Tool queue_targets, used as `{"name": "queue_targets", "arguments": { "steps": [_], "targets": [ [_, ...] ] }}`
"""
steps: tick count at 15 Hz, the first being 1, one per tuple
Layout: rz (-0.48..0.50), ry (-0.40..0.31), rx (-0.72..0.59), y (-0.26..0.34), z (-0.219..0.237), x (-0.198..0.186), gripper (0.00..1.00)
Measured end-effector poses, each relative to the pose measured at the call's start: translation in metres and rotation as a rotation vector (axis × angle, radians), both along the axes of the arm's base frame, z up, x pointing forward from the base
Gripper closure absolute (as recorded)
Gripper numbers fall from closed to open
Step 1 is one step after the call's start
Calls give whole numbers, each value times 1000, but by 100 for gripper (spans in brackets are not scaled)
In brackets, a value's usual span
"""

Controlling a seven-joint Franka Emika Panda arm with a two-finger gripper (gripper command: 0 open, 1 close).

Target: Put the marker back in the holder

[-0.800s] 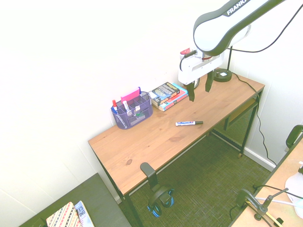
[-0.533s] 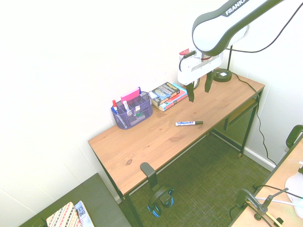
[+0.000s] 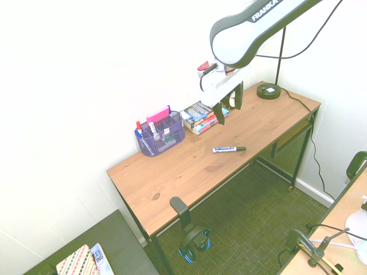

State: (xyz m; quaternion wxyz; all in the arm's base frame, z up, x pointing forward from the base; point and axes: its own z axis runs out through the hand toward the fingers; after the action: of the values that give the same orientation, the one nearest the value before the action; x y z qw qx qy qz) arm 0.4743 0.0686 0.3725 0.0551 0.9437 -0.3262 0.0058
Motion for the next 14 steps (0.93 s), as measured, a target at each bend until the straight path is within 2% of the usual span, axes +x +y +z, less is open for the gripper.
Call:
{"name": "queue_targets", "arguments": {
  "steps": [5, 9, 14],
  "targets": [
    [27, 78, -3, 4, -63, 46, 0],
    [42, 123, 12, -21, -123, 68, 0],
    [111, 160, -45, -36, -163, 91, 0]
  ]
}}
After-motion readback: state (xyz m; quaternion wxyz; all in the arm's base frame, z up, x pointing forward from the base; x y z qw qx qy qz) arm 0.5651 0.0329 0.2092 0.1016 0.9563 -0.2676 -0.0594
